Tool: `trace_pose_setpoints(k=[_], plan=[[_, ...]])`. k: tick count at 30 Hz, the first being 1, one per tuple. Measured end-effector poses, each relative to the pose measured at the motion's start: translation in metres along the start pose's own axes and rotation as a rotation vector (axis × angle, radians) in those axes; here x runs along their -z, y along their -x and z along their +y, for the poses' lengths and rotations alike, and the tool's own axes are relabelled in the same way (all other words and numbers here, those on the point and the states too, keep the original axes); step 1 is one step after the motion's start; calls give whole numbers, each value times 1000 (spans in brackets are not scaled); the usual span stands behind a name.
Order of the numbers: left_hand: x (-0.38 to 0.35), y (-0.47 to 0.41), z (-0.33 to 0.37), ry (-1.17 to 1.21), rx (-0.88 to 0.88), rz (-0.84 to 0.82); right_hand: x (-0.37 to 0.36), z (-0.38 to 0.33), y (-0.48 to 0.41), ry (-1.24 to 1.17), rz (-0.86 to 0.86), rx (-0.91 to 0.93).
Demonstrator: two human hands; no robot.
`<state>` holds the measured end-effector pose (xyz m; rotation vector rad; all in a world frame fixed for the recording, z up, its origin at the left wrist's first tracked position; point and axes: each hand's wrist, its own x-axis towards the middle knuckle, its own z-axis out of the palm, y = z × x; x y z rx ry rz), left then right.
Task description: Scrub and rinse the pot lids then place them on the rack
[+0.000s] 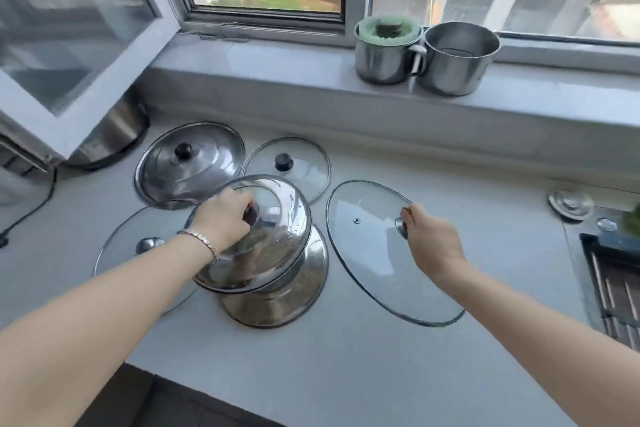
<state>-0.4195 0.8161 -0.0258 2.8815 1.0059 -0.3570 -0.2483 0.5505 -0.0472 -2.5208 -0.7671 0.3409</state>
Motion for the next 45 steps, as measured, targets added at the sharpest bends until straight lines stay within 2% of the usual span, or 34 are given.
trace_pose_setpoints(k=[8, 14, 22, 29, 35, 38, 41, 43, 45], plan=[[-4, -77, -70, -92, -87, -3, -53, -63, -28, 115, -25, -106], [-19, -103, -87, -224, -113, -104, -70, -74, -44, 199, -22, -148], [-29, -118, -97, -277, -96, -130, -84, -76, -62, 156, -13, -186], [-30, -122, -84, -272, -44, -188, -113, -82, -73, 165, -88, -231], [-21, -116, -65, -305, -140, -79, -117, -84, -73, 138, -101, -255], [-13, -111, -48, -266, -187, -25, -112, -85, -73, 53, -190, -260], [0, -98, -25, -294, -252, 5, -90, -86, -62, 123, -331, -180], [15, -90, -1, -290, -309, 34, -64, -83, -58, 223, -365, -147], [36, -85, 26, -159, -317, -25, -30, -78, -56, 283, -422, -156]])
